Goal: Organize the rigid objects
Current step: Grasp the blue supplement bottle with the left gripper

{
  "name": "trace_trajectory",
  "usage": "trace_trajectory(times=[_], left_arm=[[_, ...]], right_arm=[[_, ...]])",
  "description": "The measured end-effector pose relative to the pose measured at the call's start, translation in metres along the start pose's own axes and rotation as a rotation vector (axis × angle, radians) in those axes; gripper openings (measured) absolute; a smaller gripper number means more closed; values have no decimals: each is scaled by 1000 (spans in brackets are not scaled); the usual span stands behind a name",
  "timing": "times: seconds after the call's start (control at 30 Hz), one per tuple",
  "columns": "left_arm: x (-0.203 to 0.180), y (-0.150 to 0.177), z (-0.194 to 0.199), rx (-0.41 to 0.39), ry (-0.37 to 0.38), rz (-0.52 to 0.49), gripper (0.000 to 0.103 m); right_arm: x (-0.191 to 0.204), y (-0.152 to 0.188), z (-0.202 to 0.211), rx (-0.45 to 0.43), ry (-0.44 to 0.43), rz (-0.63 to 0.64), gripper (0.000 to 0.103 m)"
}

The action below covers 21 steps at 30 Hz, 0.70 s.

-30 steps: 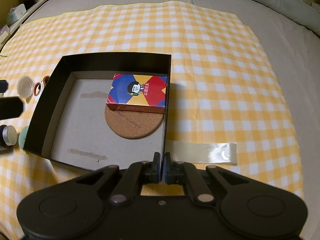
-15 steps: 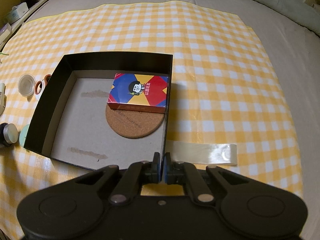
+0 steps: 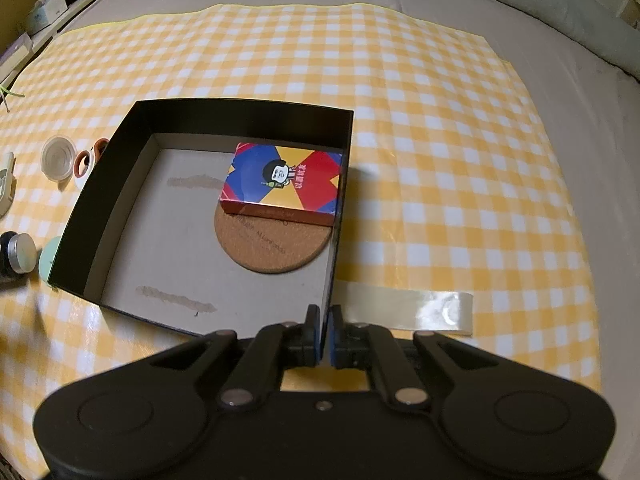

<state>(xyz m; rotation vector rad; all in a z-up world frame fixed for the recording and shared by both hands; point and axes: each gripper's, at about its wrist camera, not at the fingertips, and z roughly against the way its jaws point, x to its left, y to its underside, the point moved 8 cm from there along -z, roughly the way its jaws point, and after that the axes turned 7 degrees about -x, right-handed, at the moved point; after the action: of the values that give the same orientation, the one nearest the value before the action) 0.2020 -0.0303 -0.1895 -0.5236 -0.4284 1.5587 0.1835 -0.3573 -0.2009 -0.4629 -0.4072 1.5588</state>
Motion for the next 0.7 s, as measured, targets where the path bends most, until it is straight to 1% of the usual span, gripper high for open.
trace_trajectory(times=[0.1, 0.23, 0.3, 0.4, 0.47, 0.63, 0.7], left_arm=[[5, 5, -6, 9, -26, 75, 103], [3, 9, -11, 9, -58, 124, 103], [0, 9, -13, -1, -96, 118, 103], [-5, 5, -17, -30, -149, 80, 103], [-7, 4, -22, -29, -177, 68, 103], [-7, 3, -31, -30, -214, 47, 102], [-7, 2, -34, -31, -214, 44, 100]], right_arm=[[0, 0, 0, 1, -1, 4, 5], [0, 0, 0, 2, 1, 13, 5], [-1, 0, 0, 2, 1, 17, 5], [0, 0, 0, 1, -1, 24, 6], [0, 1, 0, 2, -2, 23, 6], [0, 1, 2, 1, -10, 24, 5], [0, 1, 2, 0, -14, 24, 5]])
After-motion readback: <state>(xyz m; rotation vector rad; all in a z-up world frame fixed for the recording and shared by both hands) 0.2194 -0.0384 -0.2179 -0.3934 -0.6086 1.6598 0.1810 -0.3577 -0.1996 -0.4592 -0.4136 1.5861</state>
